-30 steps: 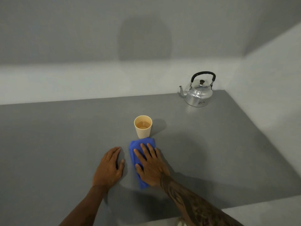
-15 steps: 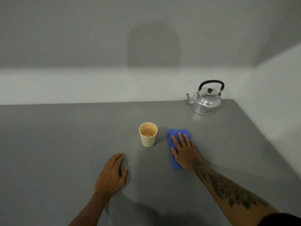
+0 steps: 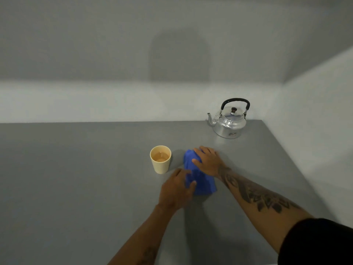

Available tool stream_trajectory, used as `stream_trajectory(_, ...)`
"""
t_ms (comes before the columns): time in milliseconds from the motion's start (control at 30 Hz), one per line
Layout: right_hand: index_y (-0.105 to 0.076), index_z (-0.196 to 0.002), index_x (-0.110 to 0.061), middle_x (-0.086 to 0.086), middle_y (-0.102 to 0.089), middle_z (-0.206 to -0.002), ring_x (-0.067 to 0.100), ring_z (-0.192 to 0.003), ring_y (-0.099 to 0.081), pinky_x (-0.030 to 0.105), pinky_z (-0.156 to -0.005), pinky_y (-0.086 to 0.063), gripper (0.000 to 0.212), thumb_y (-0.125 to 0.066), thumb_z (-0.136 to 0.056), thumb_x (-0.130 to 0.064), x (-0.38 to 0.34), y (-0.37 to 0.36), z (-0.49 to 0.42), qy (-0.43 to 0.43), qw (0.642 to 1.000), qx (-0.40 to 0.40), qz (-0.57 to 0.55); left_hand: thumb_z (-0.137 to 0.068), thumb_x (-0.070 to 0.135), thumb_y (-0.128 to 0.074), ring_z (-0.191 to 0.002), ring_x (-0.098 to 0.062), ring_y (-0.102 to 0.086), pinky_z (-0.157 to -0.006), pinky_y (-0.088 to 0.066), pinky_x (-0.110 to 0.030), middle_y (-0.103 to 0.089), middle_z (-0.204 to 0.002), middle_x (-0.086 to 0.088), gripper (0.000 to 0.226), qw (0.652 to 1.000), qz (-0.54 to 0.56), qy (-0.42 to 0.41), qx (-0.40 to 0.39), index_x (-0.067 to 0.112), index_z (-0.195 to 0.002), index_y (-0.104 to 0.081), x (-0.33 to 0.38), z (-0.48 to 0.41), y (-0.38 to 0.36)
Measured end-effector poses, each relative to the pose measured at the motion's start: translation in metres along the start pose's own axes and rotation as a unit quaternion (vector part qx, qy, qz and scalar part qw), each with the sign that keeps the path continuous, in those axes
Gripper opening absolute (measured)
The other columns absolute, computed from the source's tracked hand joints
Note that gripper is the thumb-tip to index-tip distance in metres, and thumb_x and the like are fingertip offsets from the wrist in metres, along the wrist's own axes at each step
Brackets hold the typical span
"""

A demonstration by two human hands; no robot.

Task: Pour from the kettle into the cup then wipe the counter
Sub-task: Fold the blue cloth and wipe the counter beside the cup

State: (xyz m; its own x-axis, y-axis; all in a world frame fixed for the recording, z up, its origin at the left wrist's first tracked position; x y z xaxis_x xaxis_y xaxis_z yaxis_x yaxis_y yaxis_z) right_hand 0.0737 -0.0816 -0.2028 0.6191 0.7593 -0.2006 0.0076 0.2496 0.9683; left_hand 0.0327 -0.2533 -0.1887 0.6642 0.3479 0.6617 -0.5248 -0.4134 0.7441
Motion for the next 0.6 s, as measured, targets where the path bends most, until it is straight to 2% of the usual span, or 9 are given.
stream_trajectory(100, -0.033, -0.142, -0.02, 0.008, -0.031, -0.151, 0.03, -0.137, -0.029, 0.048, -0.112, -0.026, 0.059, -0.038, -0.091, -0.047, 0.007, 0.01, -0.011, 0.01, 1.0, -0.005, -0.004, -0.089, 0.039, -0.056, -0.119, -0.024, -0.053, -0.098, -0.046, -0.036, -0.053, -0.133, -0.005, 0.05, 0.993, 0.042, 0.113, 0.0, 0.017, -0.133, -0.046, 0.009, -0.021, -0.027)
stream_trajectory(233, -0.036, -0.139, -0.015, 0.009, -0.037, -0.147, 0.032, -0.132, -0.035, 0.047, -0.109, -0.03, 0.052, -0.044, -0.091, -0.035, 0.01, 0.015, -0.029, 0.029, 0.999, -0.02, -0.007, -0.087, 0.034, -0.057, -0.117, -0.026, -0.049, -0.099, -0.041, -0.037, -0.049, -0.129, -0.008, 0.049, 0.974, -0.028, 0.226, 0.007, 0.013, -0.128, -0.042, 0.002, -0.029, -0.048)
stream_trajectory(400, -0.043, -0.133, -0.013, 0.014, -0.046, -0.137, 0.036, -0.123, -0.042, 0.044, -0.102, -0.036, 0.049, -0.049, -0.089, -0.031, 0.006, 0.002, -0.044, 0.032, 0.997, -0.069, -0.002, -0.084, 0.039, -0.061, -0.115, -0.024, -0.046, -0.096, -0.039, -0.034, -0.046, -0.125, -0.006, 0.053, 0.962, -0.078, 0.26, 0.004, 0.014, -0.126, -0.04, -0.002, -0.027, -0.062)
stream_trajectory(600, -0.05, -0.124, -0.009, 0.017, -0.046, -0.128, 0.035, -0.117, -0.041, 0.042, -0.099, -0.039, 0.046, -0.056, -0.087, -0.035, 0.011, -0.012, -0.05, 0.024, 0.997, -0.068, 0.024, -0.081, 0.047, -0.062, -0.111, -0.021, -0.045, -0.092, -0.038, -0.031, -0.047, -0.122, -0.002, 0.057, 0.963, -0.072, 0.258, 0.016, 0.019, -0.125, -0.041, -0.008, -0.024, -0.062)
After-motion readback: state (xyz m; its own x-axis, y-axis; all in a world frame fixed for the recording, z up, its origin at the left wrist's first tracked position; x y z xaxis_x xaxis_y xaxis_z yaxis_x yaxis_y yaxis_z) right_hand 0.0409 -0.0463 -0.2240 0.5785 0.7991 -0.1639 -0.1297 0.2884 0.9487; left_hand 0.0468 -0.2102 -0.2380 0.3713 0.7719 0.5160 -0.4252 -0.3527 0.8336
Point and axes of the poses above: each hand's wrist, its own z-axis away from the middle knuckle, its own y-axis out of the back of the hand, x = y × z, the point moved 7 cm from there along -z, towards the middle knuckle
